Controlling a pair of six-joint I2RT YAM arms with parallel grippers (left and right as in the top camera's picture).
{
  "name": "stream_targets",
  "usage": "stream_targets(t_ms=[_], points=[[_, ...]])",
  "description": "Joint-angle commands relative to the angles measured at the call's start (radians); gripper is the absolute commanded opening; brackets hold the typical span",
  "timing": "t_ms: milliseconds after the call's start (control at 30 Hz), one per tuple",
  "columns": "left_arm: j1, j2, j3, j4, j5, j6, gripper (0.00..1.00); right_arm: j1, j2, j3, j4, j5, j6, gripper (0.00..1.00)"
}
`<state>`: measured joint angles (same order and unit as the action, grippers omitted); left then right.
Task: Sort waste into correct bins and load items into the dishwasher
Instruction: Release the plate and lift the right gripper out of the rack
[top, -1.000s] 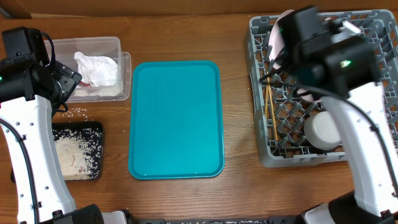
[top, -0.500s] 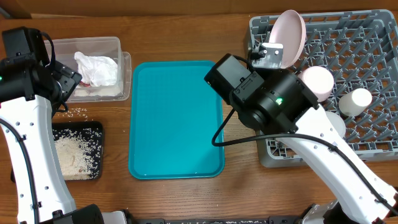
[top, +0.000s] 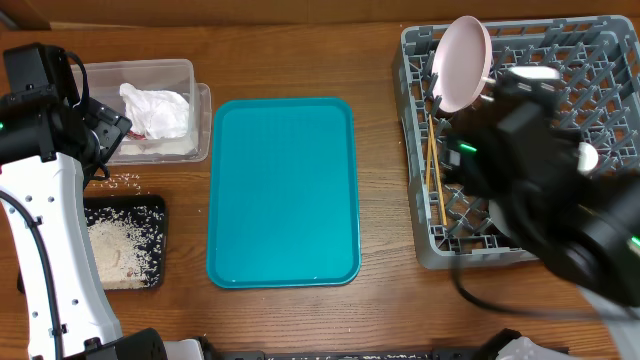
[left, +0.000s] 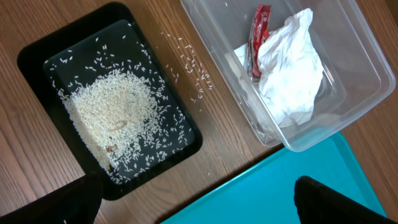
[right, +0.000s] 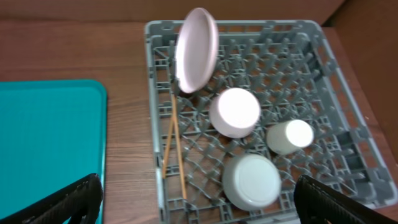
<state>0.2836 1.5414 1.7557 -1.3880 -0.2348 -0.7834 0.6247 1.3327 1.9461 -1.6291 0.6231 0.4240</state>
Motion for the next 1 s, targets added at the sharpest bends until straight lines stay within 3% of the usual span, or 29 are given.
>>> stream_targets(t_ms=[0, 200, 400, 967], points=[[0.004, 0.008, 0.006, 0.001, 0.000, -0.010, 1.00, -0.060, -0.138, -0.117, 0.065, -0.103, -0.141, 1.00], [0.004, 0.008, 0.006, 0.001, 0.000, -0.010, 1.00, -0.110, -0.389, -0.426, 0.304, -0.309, -0.420, 1.00], [0.004, 0.008, 0.006, 0.001, 0.000, -0.010, 1.00, -0.110, -0.506, -0.587, 0.477, -0.337, -0.447, 1.00], [0.004, 0.008, 0.006, 0.001, 0.000, -0.009, 1.00, -0.110, -0.452, -0.598, 0.340, -0.381, -0.447, 1.00]])
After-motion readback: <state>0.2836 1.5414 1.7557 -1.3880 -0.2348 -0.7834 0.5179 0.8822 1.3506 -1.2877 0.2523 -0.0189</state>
